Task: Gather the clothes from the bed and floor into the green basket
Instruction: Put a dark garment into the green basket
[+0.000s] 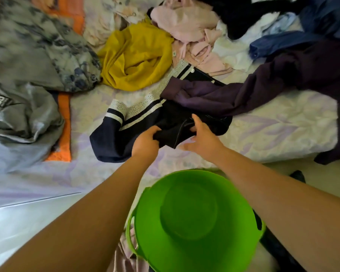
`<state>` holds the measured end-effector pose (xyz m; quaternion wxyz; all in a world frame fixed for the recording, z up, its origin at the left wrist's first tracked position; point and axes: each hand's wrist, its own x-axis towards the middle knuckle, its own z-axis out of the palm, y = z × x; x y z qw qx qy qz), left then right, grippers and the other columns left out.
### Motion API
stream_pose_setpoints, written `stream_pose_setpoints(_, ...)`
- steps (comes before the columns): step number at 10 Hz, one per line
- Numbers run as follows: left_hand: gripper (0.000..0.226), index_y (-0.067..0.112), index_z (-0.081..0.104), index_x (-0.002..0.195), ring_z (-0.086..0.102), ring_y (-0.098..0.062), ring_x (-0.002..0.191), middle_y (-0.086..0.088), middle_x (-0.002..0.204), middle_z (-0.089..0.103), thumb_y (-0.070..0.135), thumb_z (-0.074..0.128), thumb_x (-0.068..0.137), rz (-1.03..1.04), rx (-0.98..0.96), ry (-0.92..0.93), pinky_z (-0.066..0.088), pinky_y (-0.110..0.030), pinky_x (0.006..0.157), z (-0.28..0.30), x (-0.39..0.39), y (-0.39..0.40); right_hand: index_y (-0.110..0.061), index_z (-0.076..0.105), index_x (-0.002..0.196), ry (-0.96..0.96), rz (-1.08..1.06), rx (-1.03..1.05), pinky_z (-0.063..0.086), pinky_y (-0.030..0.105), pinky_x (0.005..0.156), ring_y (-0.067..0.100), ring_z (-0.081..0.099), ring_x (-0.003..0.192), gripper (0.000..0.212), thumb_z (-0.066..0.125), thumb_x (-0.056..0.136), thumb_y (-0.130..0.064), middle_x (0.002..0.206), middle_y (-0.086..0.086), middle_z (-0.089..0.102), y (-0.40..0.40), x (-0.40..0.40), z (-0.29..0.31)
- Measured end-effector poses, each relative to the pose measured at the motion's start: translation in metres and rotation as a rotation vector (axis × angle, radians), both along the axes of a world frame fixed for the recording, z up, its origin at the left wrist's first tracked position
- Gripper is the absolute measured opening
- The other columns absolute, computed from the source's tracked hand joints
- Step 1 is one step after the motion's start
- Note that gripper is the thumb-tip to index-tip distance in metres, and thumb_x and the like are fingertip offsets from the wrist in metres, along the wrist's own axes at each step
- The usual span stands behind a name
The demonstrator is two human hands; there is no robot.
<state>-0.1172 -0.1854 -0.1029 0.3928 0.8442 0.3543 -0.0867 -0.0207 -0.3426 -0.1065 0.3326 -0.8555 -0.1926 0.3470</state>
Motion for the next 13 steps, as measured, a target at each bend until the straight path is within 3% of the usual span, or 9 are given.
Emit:
stream_pose_setpoints(1,0.037,0.016,0.060,0.105,0.049,-0.024,0.066,-0.010,0.082,0.058,-0.006,0.042,0.082,-0.108,-0.021,-0.086,0.038,-0.029,0.057,0.037,-0.003,-0.004,-0.033,-0.004,0.153,-0.269,0.238,-0.225,0.049,0.040,0.094,0.027,0.053,0.112,0.113,0.077,0.076,-0.037,0.138,0.007,0.026,-0.005,-0.001,0.025)
stream_pose_setpoints(3,0.017,0.018,0.059,0.098,0.061,-0.026,0.086,-0.007,0.089,0.066,0.026,0.066,0.086,-0.285,-0.045,-0.173,0.050,-0.046,0.078,0.094,-0.008,-0.023,-0.023,0.052,0.128,-0.200,0.129,-0.436,0.045,0.048,0.099,0.037,0.050,0.118,0.047,0.061,0.087,-0.043,0.131,0.011,0.040,0.012,-0.007,0.067)
stream_pose_setpoints(4,0.071,0.020,0.044,0.130,0.062,-0.028,0.103,-0.006,0.118,0.062,0.044,0.078,0.072,-0.305,0.106,0.060,0.052,-0.045,0.084,0.093,-0.020,-0.018,-0.017,0.060,0.118,-0.123,0.001,-0.308,0.045,0.047,0.100,0.036,0.055,0.115,0.031,0.046,0.093,-0.030,0.124,0.013,0.059,0.024,-0.010,0.076)
stream_pose_setpoints(5,0.042,0.015,0.056,0.117,0.062,-0.028,0.090,-0.009,0.103,0.064,0.032,0.068,0.081,-0.035,0.185,0.170,0.048,-0.036,0.071,0.087,-0.029,-0.005,-0.004,0.057,0.126,0.173,-0.393,-0.030,0.047,0.042,0.097,0.036,0.056,0.119,0.036,0.039,0.096,-0.015,0.127,0.018,0.059,0.040,-0.018,0.102)
stream_pose_setpoints(6,0.022,0.007,0.061,0.098,0.051,-0.027,0.081,-0.011,0.083,0.056,0.026,0.050,0.094,0.234,-0.064,0.216,0.039,-0.032,0.072,0.092,-0.035,0.000,-0.008,0.047,0.137,0.783,-0.891,0.367,0.051,0.050,0.093,0.036,0.054,0.123,0.042,0.040,0.097,-0.020,0.138,0.016,0.052,0.063,-0.015,0.128)
stream_pose_setpoints(8,0.019,0.005,0.054,0.088,0.059,-0.028,0.070,-0.013,0.076,0.055,0.016,0.039,0.084,0.872,-1.234,-0.343,0.046,-0.046,0.091,0.115,-0.049,0.008,-0.015,0.056,0.112,0.956,-0.825,0.560,0.050,0.031,0.058,0.021,0.054,0.081,0.030,0.031,0.101,-0.029,0.104,0.008,0.060,0.066,-0.025,0.152)
stream_pose_setpoints(10,0.051,0.016,0.063,0.118,0.063,-0.029,0.100,-0.012,0.112,0.067,0.058,0.047,0.092,0.833,-1.264,-0.275,0.050,-0.042,0.087,0.128,-0.039,0.010,-0.004,0.063,0.072,1.097,-0.520,0.562,0.050,0.029,0.076,0.023,0.062,0.072,0.052,0.026,0.104,-0.023,0.065,0.015,0.068,0.048,-0.039,0.165)
stream_pose_setpoints(11,0.028,0.013,0.056,0.095,0.057,-0.021,0.080,-0.008,0.089,0.061,0.029,0.035,0.103,0.819,-1.116,-0.304,0.048,-0.031,0.072,0.126,-0.036,0.000,-0.012,0.048,0.029,0.995,-0.496,0.509,0.041,0.010,0.037,0.007,0.050,0.029,0.078,0.025,0.103,-0.011,0.030,-0.001,0.045,0.044,-0.042,0.160)
stream_pose_setpoints(13,0.017,0.003,0.055,0.086,0.055,-0.028,0.073,-0.017,0.092,0.060,0.009,0.045,0.098,0.697,-0.907,0.017,0.052,-0.034,0.065,0.109,-0.047,-0.012,-0.005,0.060,0.103,0.642,-0.656,0.288,0.041,0.032,0.086,0.033,0.056,0.106,0.028,0.034,0.104,-0.016,0.112,0.020,0.064,0.008,-0.029,0.126)
